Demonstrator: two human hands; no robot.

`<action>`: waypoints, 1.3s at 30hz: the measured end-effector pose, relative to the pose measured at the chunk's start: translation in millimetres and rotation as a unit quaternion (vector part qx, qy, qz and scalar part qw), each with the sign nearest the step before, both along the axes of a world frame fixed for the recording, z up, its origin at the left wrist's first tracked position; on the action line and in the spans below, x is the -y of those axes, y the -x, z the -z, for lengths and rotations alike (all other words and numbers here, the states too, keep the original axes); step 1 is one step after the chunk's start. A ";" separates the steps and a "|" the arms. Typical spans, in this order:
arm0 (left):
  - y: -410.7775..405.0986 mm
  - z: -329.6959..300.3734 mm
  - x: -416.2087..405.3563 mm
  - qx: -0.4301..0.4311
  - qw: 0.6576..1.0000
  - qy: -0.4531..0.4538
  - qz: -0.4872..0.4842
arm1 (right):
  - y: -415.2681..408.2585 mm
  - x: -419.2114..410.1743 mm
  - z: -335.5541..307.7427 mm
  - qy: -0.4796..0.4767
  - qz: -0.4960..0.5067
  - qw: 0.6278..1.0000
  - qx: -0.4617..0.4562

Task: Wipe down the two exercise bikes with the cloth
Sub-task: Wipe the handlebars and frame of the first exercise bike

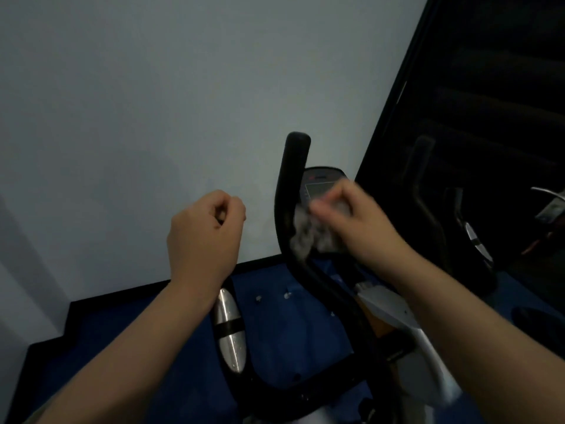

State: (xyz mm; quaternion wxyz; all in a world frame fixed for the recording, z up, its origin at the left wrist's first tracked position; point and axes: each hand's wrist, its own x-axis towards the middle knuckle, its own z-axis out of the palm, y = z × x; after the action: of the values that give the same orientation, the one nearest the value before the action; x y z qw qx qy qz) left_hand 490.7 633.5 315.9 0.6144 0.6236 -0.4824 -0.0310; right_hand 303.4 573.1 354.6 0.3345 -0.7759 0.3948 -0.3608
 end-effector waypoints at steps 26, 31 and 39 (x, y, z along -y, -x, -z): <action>141.2 35.2 -112.6 0.108 0.955 -0.183 0.206 | 129.6 -115.3 86.7 0.096 0.082 0.987 -0.103; 139.6 43.5 -119.4 0.166 0.940 -0.246 0.170 | 70.0 -87.0 75.5 0.056 0.161 0.985 0.009; 132.6 54.3 -126.2 0.164 0.928 -0.268 0.198 | 120.1 -117.9 89.0 0.110 0.076 0.991 -0.020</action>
State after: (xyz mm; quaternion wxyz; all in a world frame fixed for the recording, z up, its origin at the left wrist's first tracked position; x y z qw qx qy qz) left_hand 358.2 759.7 261.6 0.3178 0.6536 -0.6636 -0.1774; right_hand 183.3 691.0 265.6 0.2106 -0.7830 0.4171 -0.4106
